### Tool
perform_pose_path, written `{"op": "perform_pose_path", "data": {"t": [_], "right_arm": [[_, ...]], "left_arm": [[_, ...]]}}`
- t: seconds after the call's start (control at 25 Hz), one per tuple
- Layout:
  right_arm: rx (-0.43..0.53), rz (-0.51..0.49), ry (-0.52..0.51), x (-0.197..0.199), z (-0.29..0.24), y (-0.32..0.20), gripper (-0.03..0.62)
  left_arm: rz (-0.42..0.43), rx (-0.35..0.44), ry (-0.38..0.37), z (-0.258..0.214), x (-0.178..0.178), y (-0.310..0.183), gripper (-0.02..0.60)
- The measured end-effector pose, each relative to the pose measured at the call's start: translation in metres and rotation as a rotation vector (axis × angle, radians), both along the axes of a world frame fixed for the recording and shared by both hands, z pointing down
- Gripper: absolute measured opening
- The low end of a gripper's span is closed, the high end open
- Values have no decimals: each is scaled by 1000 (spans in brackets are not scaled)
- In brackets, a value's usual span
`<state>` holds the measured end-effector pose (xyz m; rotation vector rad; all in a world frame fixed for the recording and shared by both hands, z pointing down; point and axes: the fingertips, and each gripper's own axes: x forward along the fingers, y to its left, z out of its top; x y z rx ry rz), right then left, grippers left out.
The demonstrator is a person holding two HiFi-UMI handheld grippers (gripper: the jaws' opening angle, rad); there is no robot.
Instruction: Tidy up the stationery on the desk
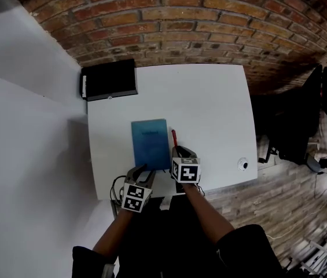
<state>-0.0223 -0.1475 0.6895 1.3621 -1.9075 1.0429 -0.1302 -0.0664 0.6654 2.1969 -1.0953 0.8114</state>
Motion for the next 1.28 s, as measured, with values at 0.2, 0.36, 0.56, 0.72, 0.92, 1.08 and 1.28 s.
{"op": "perform_pose_path", "data": {"t": [0.2, 0.36, 0.56, 0.72, 0.92, 1.08, 1.28], "right_arm": [[-23, 6, -17, -8, 5, 8, 61], [-40, 15, -40, -11, 9, 9, 62], [-63, 33, -94, -14, 13, 12, 63], [-82, 44, -133, -15, 10, 14, 63], [-117, 74, -213, -15, 17, 14, 63], [-131, 94, -305, -16, 17, 13, 63], [-101, 125, -371, -14, 9, 10, 64]], "left_arm": [[2, -4, -5, 0, -4, 7, 152], [1, -12, -10, 4, -8, 10, 152], [-3, -22, -14, 7, -11, 12, 150], [-8, -33, -16, 9, -13, 16, 149], [-7, -43, -19, 13, -15, 17, 147], [-2, -48, -21, 14, -15, 16, 146], [1, -46, -24, 14, -14, 13, 146]]}}
